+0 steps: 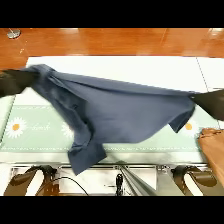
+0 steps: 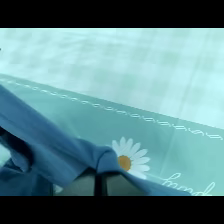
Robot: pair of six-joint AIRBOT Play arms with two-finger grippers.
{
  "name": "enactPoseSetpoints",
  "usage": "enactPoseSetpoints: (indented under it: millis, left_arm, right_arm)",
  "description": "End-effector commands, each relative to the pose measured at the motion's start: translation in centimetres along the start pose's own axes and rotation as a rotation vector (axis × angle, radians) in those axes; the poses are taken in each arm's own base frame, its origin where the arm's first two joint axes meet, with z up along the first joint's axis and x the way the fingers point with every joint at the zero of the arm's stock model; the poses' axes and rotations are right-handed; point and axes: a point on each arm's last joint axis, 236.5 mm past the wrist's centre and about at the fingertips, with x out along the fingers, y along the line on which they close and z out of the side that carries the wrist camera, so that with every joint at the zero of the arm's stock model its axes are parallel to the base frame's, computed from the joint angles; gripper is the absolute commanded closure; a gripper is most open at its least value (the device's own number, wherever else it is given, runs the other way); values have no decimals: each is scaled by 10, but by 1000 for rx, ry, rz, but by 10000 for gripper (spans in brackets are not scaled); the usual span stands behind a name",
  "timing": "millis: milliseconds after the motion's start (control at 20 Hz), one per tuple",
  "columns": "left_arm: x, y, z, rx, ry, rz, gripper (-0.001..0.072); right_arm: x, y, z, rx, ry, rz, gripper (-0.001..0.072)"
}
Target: Fold the shirts.
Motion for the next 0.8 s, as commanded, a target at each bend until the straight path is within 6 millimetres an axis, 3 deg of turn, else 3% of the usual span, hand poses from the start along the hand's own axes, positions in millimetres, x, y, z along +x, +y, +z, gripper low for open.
enactPoseSetpoints:
  millis: [0, 100, 200, 300, 400, 450, 500, 550, 600, 700, 750]
  left_arm:
    - [78, 40, -27, -50, 57, 16, 689]
    - [116, 64, -11, -67, 27, 68, 689]
    - [151, 78, -10, -93, 71, 65, 689]
    - [181, 82, -29, -166, 168, 28, 690]
    - [201, 83, -56, -265, 271, -1, 685]
    - [207, 85, -69, -318, 313, -5, 566]
    - [209, 83, -81, -338, 356, -19, 198]
    - [205, 79, -93, -350, 412, -45, 0]
    - [195, 81, -105, -331, 485, -54, 0]
    - [159, 107, -122, -363, 636, 33, 1]
    - [132, 125, -134, -406, 725, 105, 1]
  right_arm:
    - [72, -53, 12, 108, -13, -65, 691]
    - [110, -86, 29, 154, -26, -107, 691]
    - [151, -129, 35, 272, -19, -138, 690]
    - [191, -167, 37, 434, -23, -118, 688]
    - [226, -181, 35, 550, 5, -35, 687]
    - [242, -182, 35, 593, 28, 16, 687]
    - [254, -181, 35, 630, 51, 58, 677]
    - [263, -182, 35, 659, 77, 89, 463]
    - [266, -185, 35, 663, 105, 105, 75]
    - [250, -199, 37, 626, 152, 100, 85]
    - [233, -213, 34, 597, 179, 65, 85]
